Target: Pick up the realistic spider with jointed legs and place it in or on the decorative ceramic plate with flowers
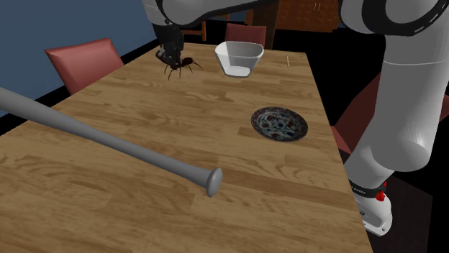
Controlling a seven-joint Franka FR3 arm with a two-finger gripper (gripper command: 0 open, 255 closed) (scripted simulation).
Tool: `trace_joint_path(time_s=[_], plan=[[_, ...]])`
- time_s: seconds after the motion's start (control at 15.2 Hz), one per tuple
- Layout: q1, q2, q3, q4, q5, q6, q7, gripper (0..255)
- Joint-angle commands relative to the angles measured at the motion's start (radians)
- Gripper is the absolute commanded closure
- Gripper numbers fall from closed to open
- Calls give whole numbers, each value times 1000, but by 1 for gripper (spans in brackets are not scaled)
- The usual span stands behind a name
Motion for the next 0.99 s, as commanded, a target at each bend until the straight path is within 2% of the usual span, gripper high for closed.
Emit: trace_joint_path(time_s=[0.0,0.2,0.46,0.92], plan=[[-18,-67,7,-82,23,21,4,255],[-49,-208,15,-258,77,71,4,255],[-66,-387,13,-457,154,118,-13,255],[-32,-687,-21,-741,277,141,-60,255]])
